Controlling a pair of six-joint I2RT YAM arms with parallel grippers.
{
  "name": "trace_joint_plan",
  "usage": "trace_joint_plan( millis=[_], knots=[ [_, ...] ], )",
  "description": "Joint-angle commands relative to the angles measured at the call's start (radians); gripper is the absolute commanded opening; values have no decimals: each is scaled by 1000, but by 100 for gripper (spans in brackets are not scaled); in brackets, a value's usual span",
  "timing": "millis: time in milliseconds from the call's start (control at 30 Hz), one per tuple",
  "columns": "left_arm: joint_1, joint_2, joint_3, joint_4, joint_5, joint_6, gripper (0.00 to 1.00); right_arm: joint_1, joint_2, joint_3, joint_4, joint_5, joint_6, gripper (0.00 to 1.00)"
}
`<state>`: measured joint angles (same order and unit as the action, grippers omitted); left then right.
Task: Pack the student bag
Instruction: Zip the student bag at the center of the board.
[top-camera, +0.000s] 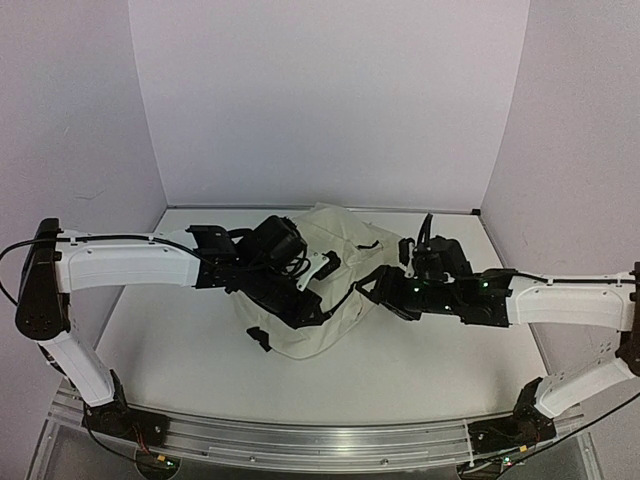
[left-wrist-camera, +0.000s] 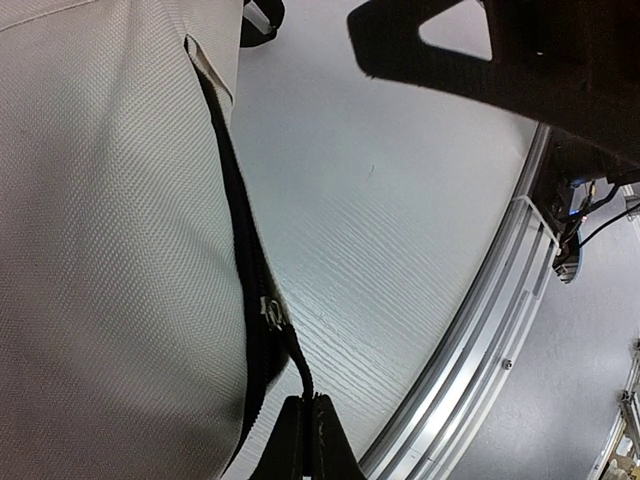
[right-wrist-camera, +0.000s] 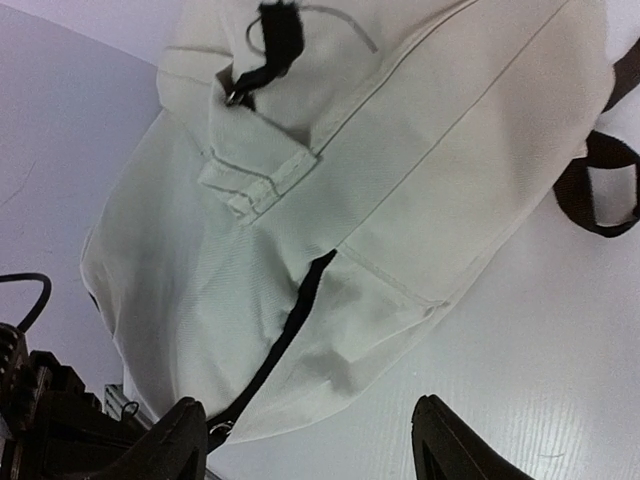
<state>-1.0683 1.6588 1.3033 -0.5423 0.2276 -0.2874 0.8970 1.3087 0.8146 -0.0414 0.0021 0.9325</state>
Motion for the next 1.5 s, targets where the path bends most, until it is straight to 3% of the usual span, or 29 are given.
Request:
trace_joint_plan(
  millis=[0,200,500,633,733,800,1000,1467],
  knots=[
    [-7,-12,44,-13,-10,2,0,-4,72,-20,197,-139,64,64],
    [-7,-17,42,-14,-5,2,0,-3,149,-9,277,-193,83,49],
    [-7,-17,40,-2,8,5,0,-3,230,22,299,-215,91,43],
    [-6,-17,39,-4,8,10,0,-3,245,31,322,-202,102,27],
    [-7,-19,37,-13,-4,18,0,-3,246,31,360,-183,123,6],
    [-7,-21,37,-21,-21,23,0,-3,249,36,368,-173,127,0],
    [-7,-60,32,-82,-148,64,0,-11,215,5,367,-104,140,0],
    [-6,-115,58,-210,-280,97,0,-99,104,-41,310,25,129,0]
  ],
)
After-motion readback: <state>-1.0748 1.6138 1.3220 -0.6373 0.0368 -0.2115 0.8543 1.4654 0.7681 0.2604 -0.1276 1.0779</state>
